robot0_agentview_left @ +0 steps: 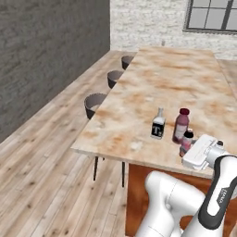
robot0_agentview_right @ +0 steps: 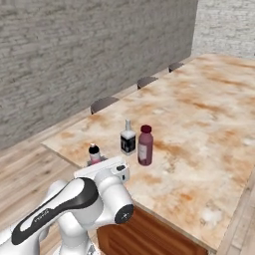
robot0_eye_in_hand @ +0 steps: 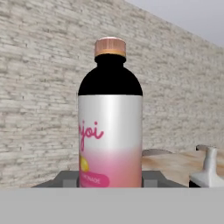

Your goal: Move the drinks to the dining counter.

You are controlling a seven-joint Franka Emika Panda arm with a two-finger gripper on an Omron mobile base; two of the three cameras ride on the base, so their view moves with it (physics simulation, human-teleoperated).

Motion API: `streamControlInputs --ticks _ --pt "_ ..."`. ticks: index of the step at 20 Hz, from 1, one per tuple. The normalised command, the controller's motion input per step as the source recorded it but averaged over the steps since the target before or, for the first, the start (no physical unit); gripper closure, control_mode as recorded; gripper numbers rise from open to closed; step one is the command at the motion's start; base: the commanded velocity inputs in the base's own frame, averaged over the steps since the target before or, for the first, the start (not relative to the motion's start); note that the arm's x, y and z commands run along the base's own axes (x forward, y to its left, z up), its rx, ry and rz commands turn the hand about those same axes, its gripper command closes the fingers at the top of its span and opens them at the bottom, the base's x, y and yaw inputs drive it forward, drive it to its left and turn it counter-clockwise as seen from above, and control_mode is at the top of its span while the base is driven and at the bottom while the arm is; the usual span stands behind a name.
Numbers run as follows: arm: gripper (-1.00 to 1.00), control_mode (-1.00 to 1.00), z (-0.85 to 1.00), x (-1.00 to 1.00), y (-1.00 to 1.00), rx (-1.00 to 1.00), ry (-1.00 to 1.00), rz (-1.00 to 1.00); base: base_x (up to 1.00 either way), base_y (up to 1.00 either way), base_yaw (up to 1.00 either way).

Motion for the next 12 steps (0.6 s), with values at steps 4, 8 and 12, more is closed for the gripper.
streamControlInputs --ticks 4,8,12 --pt "1.0 1.0 0.0 0.0 0.0 0.0 0.0 0.0 0.3 -0.46 -0.09" --pt "1.0 1.0 0.0 0.0 0.0 0.0 0.0 0.0 0.08 -0.46 -0.08" --pt "1.0 1.0 0.0 0.0 0.0 0.0 0.0 0.0 0.1 -0.31 -0.01"
